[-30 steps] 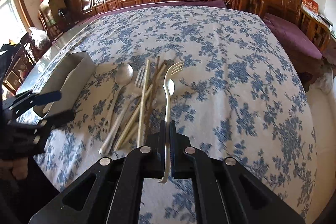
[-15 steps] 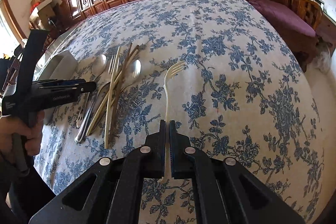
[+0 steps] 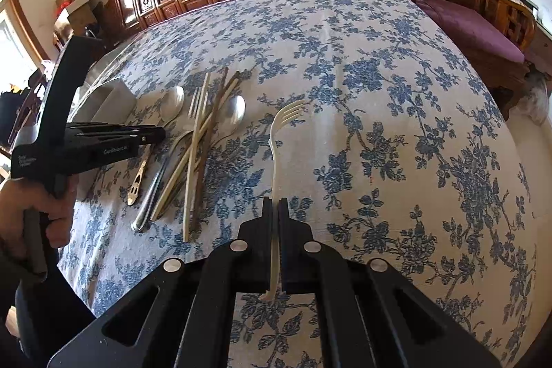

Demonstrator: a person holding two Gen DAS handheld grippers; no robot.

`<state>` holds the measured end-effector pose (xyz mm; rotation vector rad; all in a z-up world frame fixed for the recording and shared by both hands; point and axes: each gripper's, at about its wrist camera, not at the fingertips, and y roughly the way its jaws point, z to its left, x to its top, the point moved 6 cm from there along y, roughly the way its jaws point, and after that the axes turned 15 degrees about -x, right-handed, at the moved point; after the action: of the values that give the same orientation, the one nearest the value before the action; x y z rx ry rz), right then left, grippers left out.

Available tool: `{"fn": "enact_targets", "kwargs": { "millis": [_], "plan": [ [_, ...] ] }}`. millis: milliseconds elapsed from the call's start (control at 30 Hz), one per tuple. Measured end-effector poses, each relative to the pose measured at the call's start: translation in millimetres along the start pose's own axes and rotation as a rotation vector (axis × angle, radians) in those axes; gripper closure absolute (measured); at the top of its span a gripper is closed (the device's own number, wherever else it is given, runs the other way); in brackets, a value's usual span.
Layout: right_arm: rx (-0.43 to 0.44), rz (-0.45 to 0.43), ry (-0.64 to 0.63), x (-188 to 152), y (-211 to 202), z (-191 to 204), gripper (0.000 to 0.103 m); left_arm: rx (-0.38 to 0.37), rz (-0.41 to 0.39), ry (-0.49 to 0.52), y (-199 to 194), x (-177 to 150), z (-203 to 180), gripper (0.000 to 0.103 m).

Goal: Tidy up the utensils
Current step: 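Grasp a metal spoon with the left tool while the right tool holds the fork raised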

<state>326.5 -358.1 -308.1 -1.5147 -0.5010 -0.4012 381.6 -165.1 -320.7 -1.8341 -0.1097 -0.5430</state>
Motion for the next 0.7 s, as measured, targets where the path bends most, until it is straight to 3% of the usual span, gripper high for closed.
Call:
{"fn": "enact_targets", "kwargs": {
  "millis": [200, 700],
  "plan": [
    [0.003, -0.026, -0.017, 5, -11, 7, 0.098, 0.005, 0.010, -0.006, -7, -8, 7, 0.098],
    [0.039, -0.062, -0.066, 7, -34, 37, 0.098, -0.014, -0.112, 0.076, -90, -23, 0, 0.098]
  ]
}}
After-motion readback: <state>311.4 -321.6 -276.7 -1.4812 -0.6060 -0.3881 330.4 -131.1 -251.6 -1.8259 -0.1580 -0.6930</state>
